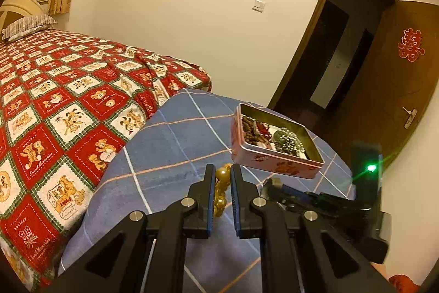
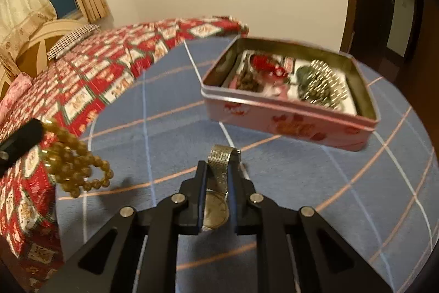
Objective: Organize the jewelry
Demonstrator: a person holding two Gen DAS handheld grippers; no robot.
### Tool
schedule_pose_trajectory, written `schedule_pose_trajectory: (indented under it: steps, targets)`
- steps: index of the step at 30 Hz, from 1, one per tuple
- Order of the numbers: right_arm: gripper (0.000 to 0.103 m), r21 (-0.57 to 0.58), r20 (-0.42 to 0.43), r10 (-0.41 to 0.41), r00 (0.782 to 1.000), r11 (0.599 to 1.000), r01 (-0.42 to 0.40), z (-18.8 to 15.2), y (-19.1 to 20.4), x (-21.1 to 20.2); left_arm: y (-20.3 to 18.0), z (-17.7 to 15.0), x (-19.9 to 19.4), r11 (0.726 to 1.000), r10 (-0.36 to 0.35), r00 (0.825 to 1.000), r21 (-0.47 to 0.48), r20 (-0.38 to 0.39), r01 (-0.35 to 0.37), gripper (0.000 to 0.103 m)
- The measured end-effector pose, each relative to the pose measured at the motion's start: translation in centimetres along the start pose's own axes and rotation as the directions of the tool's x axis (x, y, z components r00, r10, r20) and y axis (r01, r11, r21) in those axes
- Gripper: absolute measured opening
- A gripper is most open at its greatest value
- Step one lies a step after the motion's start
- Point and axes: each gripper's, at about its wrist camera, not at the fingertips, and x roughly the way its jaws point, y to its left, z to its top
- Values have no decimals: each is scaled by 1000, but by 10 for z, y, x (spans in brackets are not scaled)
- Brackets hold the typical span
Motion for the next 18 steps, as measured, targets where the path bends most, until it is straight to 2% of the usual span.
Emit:
schedule_pose_trajectory:
  steps: [10,13,15,18]
  targets:
    - [17,16,107,-29,994,1000,27,-3,-6,-58,-38,-1,-18,998,-46,999,52,25,44,10]
    - [16,11,127,-40,991,999,39,-5,-9,-71,-48,-2,-22,996,-59,998,61,28,58,10]
    - [11,7,140,-55,989,998,55,-6,-11,-78,-54,-2,-24,995,-67,997,69,28,65,10]
    - [11,16,153,-72,986,997,71,-8,-18,-88,-63,-3,-26,994,-78,996,85,30,75,10]
